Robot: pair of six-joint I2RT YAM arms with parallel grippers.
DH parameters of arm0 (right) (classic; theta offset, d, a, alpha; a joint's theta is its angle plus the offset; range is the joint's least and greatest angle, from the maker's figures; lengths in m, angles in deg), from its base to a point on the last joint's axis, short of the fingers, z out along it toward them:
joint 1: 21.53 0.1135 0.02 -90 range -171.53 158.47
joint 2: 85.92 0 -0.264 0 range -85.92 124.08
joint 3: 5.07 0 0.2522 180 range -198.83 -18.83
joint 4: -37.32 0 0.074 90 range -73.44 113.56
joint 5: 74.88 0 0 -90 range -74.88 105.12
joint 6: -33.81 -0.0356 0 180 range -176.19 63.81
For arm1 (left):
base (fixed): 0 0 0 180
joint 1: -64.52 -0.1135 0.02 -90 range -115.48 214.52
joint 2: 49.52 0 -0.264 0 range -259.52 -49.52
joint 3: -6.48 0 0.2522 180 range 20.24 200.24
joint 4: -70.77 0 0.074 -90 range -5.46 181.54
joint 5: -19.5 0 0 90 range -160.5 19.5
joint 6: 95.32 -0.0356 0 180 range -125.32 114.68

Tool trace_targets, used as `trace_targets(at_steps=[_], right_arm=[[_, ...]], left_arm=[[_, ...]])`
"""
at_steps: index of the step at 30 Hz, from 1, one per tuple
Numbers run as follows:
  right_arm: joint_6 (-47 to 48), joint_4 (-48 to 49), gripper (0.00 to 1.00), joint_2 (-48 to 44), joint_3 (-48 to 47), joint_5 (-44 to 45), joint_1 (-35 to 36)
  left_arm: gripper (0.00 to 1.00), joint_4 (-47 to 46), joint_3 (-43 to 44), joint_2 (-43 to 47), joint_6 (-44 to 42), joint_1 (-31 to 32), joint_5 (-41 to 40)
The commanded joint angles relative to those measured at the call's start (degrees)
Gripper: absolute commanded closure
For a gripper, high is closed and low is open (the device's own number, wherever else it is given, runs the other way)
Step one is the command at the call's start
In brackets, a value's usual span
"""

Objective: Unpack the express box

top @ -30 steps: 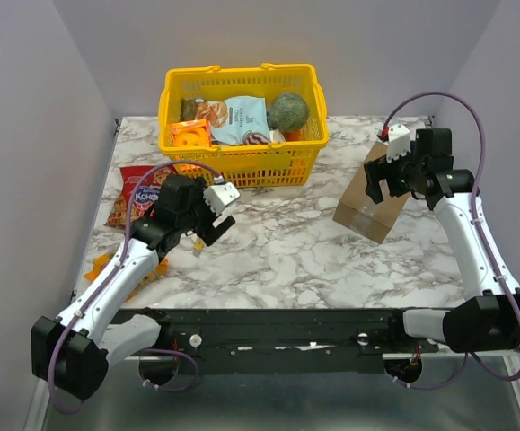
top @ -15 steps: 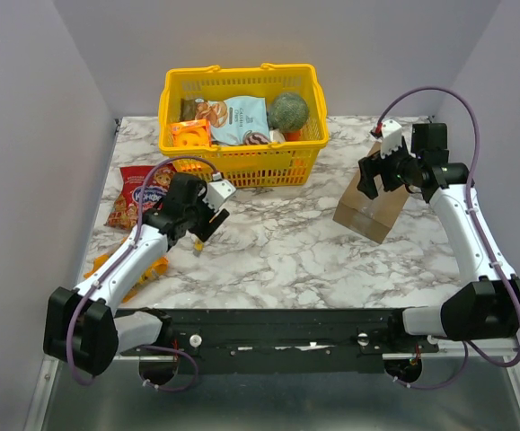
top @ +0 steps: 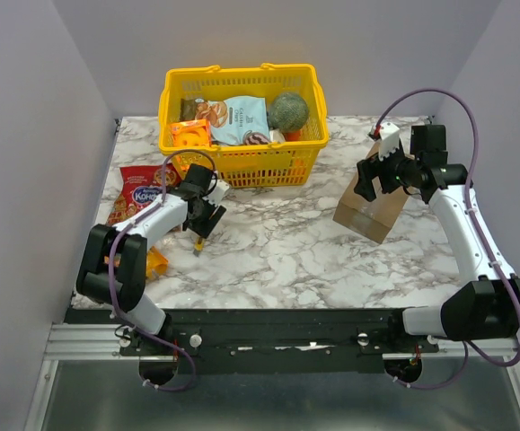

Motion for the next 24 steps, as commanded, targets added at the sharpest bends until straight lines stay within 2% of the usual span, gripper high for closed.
trace_targets(at_steps=[1, 5, 11, 14, 21, 24], right_arm=[[-0.1, 0.9, 0.04, -0.1, -0.1, -1.6, 0.5], [-0.1, 0.6, 0.04, 0.0, -0.2, -1.4, 0.6], [-0.1, 0.5, 0.04, 0.0, 0.1, -1.4, 0.8], [-0.2, 0.4, 0.04, 0.0, 0.2, -1.4, 0.8], [-0.5, 1.3, 0.05, 0.5, 0.1, -1.7, 1.2], [-0.9, 1.3, 0.05, 0.6, -0.6, -2.8, 1.5]], left_arm=[[0.24, 1.2, 2.2, -3.3, 4.2, -0.1, -3.2], [0.25, 0.0, 1.6, -5.5, 5.8, -0.1, -3.7], [0.38, -0.8, 0.6, -8.0, 6.4, 0.2, -1.9], [0.47, -0.4, -0.1, -8.6, 6.2, 0.2, -0.7], [0.83, 0.0, -3.6, -7.4, 4.0, 0.3, 1.1], [0.94, -0.4, -4.9, -6.1, 1.3, 0.3, 2.7]])
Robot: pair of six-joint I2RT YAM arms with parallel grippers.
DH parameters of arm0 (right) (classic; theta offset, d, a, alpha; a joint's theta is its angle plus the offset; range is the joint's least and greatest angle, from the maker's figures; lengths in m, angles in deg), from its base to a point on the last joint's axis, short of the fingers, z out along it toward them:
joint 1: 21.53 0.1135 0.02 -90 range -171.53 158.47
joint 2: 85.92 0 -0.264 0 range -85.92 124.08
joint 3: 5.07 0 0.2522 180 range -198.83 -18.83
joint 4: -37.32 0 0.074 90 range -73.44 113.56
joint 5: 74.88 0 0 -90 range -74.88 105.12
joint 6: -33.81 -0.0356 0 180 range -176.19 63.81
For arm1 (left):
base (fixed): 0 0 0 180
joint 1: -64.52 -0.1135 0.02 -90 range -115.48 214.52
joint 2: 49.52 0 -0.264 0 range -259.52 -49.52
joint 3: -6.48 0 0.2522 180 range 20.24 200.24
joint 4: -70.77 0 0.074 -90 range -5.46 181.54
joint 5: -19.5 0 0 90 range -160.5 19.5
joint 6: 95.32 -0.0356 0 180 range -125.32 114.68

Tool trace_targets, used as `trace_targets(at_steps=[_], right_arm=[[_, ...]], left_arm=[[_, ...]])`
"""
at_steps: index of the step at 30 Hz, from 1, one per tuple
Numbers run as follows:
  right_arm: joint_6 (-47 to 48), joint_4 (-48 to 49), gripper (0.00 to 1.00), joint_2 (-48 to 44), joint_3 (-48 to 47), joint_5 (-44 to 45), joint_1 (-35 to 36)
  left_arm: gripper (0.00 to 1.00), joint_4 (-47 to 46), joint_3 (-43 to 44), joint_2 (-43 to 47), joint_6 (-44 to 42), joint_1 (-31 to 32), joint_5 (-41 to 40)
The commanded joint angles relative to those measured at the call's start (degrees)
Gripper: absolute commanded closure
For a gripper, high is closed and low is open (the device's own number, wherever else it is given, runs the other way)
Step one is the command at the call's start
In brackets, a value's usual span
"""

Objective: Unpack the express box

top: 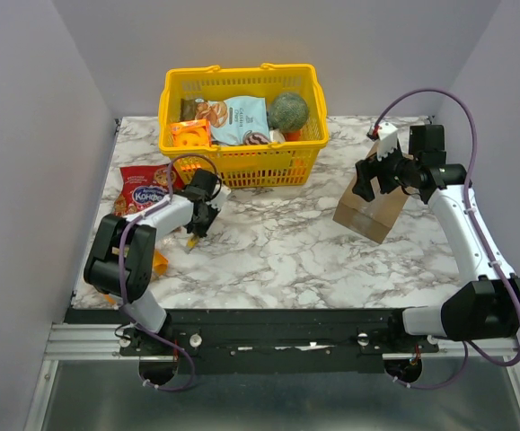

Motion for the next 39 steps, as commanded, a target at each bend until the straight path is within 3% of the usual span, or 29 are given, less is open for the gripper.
trace_targets(at_steps=[1, 5, 9, 13, 17, 23, 39], right_arm=[[-1.0, 1.1, 0.05, 0.5, -1.6, -2.9, 1.0], [0.9, -1.0, 0.06, 0.7, -5.7, -7.7, 2.0], [2.9, -2.7, 0.06, 1.4, -8.8, -12.4, 6.3], [1.2, -2.1, 0.06, 4.6, -12.6, -11.9, 12.8], [-8.2, 1.0, 0.08, 13.1, -17.2, -15.3, 16.6], [-20.7, 6.0, 0.08, 22.8, -26.1, -20.6, 19.5], [-23.5, 4.2, 0.1, 28.7, -26.8, -25.0, 24.0]], left_arm=[[0.95, 1.7, -4.5, 0.4, -3.9, -0.1, 4.0], [0.99, 2.6, -6.0, 6.0, -6.8, 0.0, 9.0], [1.0, 3.7, -7.0, 15.2, -11.1, 0.0, 19.4], [1.0, -2.7, -8.9, 24.3, -15.1, 2.6, 22.6], [1.0, -13.5, -9.6, 29.9, -21.1, 8.5, 19.2], [1.0, -24.5, -8.3, 28.5, -24.4, 16.2, 9.7], [1.0, -30.0, -7.5, 27.6, -23.4, 20.0, 3.7]])
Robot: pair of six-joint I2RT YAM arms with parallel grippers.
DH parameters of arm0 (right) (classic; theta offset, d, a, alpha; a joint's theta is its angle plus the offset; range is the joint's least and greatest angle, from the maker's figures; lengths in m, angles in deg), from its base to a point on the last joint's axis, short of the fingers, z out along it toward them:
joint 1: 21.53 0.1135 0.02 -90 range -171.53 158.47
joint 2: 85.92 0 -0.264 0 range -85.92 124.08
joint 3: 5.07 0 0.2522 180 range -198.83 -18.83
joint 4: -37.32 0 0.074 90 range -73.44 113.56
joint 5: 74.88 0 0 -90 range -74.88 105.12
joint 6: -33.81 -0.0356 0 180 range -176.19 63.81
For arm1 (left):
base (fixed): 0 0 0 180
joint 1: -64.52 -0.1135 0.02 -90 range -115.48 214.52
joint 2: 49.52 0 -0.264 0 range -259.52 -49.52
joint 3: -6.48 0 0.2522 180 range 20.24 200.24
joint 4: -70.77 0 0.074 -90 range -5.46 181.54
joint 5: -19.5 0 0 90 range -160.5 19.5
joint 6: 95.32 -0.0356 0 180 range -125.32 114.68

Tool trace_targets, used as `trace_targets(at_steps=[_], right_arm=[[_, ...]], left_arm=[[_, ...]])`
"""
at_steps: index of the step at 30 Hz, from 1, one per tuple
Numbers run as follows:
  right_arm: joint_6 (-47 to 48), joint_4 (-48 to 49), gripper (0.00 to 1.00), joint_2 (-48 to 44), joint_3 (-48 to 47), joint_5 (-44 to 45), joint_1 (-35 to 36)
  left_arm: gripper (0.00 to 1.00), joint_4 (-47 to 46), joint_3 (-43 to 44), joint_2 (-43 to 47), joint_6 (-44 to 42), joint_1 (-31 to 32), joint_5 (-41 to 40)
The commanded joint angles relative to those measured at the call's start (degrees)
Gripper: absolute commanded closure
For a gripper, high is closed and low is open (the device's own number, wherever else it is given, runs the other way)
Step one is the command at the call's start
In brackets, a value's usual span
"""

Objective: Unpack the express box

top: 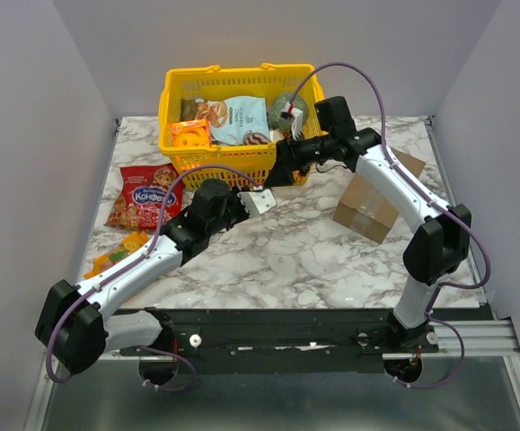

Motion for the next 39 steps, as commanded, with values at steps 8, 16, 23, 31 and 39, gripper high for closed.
trace_targets(at_steps=[8, 16, 23, 31, 39], right_arm=[[-1.3, 0.3, 0.19, 3.3, -0.6, -4.7, 0.4], [-1.3, 1.8, 0.37, 3.9, -0.3, -5.6, 0.6], [-0.5, 2.2, 1.0, 2.9, 0.6, -4.4, 0.5], [6.2, -1.1, 1.0, -6.0, 1.7, -4.1, -4.6], [22.6, -8.1, 1.0, -16.9, 3.6, -5.5, -7.4]], left_arm=[[1.0, -7.4, 2.0, -0.7, 1.0, 2.0, -3.3], [1.0, -7.6, 2.6, -1.1, 1.0, 2.7, -1.8], [1.0, -8.7, 3.4, -1.7, 2.8, 2.7, -2.4], [0.11, 3.6, 11.3, 1.8, 6.3, 0.6, 3.7], [0.02, 26.4, 30.3, -2.2, 9.6, -4.8, 20.8]])
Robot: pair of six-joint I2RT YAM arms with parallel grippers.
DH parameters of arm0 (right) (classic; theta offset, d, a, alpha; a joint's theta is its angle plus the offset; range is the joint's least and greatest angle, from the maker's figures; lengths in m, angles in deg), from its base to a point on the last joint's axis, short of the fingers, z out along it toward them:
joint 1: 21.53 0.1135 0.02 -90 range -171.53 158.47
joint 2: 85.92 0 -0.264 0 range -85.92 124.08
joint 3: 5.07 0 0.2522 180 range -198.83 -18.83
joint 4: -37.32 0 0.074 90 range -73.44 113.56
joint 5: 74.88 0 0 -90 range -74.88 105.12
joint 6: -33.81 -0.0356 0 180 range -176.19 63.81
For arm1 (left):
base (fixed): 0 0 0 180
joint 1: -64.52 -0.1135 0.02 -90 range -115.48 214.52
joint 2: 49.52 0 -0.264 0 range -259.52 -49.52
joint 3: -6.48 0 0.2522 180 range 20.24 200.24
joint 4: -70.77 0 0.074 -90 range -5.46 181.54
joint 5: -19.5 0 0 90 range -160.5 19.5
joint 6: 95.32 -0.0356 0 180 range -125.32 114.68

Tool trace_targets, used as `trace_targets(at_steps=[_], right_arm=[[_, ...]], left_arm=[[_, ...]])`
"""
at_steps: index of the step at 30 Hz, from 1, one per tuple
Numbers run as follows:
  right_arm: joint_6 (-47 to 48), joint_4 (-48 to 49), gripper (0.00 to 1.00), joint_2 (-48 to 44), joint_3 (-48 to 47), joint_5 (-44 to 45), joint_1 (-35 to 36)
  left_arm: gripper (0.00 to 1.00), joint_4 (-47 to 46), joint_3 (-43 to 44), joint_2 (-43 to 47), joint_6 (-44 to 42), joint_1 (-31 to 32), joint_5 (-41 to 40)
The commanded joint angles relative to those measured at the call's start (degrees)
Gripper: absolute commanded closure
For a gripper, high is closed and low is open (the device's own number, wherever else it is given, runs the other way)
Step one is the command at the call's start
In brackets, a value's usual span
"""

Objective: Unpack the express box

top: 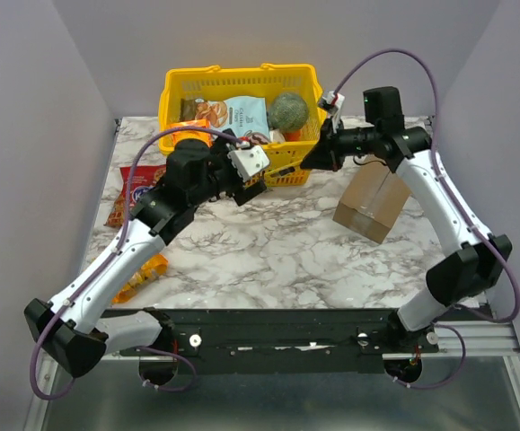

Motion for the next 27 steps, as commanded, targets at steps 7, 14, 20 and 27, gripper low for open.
trace_targets(at_steps=[7, 14, 20, 27], right_arm=[[19.1, 6.1, 1.0, -18.0, 12.1, 1.2, 0.8], [24.4, 6.2, 1.0, -17.6, 9.9, 2.7, 1.5], [27.4, 4.7, 1.0, -16.6, 7.9, 3.8, 3.4], [29.5, 2.1, 1.0, -16.6, 6.9, 4.2, 6.4]], left_arm=[[0.23, 35.7, 26.4, -16.6, -0.7, -6.0, 25.7], [0.25, 34.0, 26.4, -18.7, -6.4, -6.2, 32.1], [0.27, 31.7, 25.3, -19.5, -7.1, -6.3, 32.6], [0.32, 22.3, 20.7, -19.4, -1.3, -6.2, 31.6]])
